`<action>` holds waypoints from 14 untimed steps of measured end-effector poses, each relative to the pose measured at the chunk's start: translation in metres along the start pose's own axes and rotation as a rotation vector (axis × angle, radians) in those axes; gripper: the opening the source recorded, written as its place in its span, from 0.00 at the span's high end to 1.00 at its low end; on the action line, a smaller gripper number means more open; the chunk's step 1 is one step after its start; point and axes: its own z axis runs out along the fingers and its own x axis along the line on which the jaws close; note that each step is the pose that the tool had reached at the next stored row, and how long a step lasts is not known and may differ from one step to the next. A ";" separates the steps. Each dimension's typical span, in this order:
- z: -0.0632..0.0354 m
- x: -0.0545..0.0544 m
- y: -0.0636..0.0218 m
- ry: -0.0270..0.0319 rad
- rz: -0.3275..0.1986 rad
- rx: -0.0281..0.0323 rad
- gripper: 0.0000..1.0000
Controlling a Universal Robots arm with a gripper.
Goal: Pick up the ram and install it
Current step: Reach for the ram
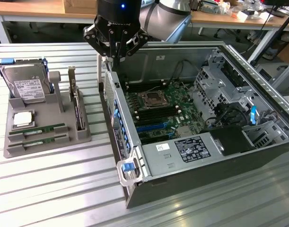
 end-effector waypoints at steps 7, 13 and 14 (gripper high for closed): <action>-0.0002 0.007 -0.0006 0.0000 0.000 0.0000 0.89; -0.0003 0.011 -0.0009 0.0000 0.000 0.0000 0.89; -0.0003 0.012 -0.0009 0.0000 0.000 0.0000 0.89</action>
